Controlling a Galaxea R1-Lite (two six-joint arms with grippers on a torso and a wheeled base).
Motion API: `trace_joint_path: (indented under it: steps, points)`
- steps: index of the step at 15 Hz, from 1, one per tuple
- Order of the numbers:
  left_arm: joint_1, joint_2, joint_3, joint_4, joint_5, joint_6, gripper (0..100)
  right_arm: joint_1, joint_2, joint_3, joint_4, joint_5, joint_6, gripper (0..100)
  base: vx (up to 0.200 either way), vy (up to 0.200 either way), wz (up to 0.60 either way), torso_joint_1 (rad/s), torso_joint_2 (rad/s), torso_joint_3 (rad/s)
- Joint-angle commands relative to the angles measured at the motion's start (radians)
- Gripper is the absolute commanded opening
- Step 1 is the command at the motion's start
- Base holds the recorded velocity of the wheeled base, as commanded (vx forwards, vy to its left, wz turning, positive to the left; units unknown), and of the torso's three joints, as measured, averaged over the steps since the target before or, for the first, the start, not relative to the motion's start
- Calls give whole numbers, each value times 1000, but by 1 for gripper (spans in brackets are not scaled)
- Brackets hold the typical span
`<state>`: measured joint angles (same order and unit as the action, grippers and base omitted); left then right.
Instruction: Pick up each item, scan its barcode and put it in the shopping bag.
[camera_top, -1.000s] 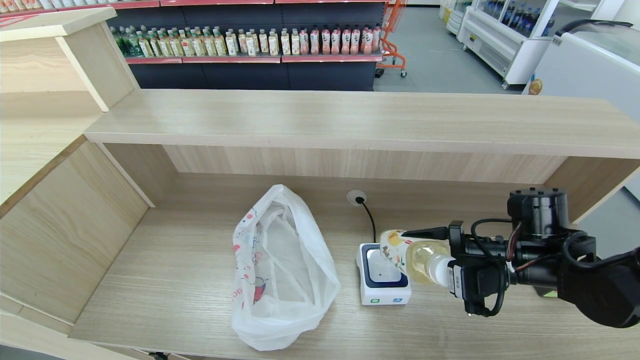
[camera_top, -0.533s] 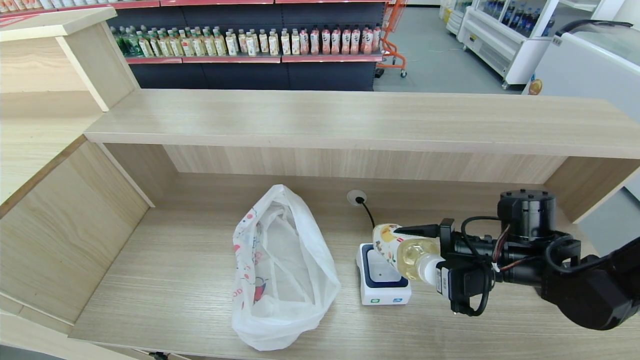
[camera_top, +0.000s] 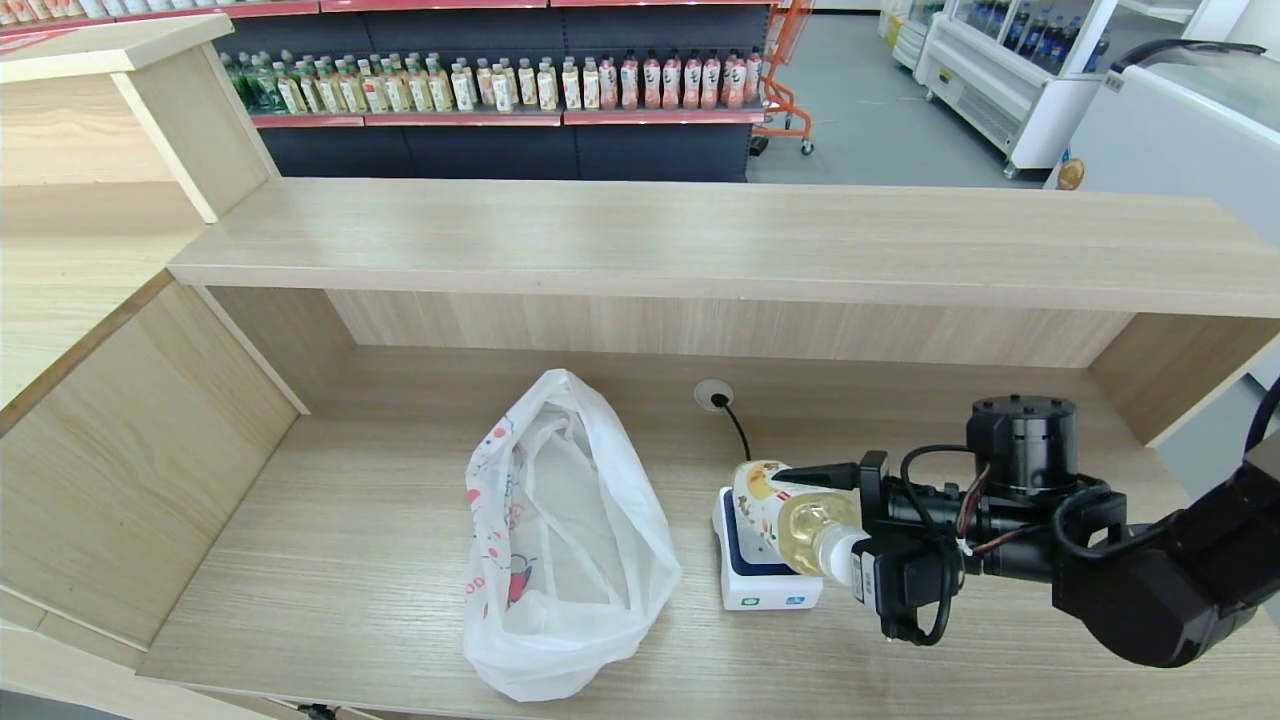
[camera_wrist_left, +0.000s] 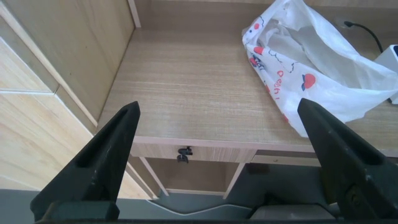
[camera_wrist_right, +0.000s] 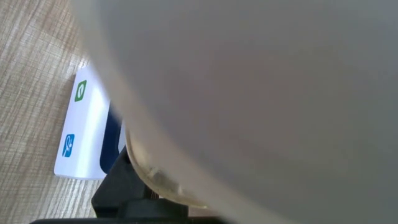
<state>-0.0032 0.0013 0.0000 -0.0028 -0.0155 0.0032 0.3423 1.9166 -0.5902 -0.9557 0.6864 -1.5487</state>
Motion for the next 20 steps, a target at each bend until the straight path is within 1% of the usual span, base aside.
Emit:
trace_joint_path:
  steps: [1,10,14,16,18,19,20]
  points:
    - [0,0,0,0,0,0,100,1,15,0,0,1,-5,0,0,0,0,0,0,0]
    - [0,0,0,0,0,1,100,4,30,0,-1,4,-25,0,0,0,0,0,0,0]
    - [0,0,0,0,0,1,100,6,30,15,-24,1,-22,0,0,0,0,0,0,0]
    - [0,0,0,0,0,1,100,9,16,18,-75,-7,-8,0,0,0,0,0,0,0]
    - [0,0,0,0,0,1,100,15,-48,32,-115,-54,64,0,0,0,0,0,0,0]
    - [0,0,0,0,0,1,100,29,-100,35,-112,-105,96,0,0,0,0,0,0,0]
    - [0,0,0,0,0,1,100,55,-154,35,-106,-160,157,0,0,0,0,0,0,0]
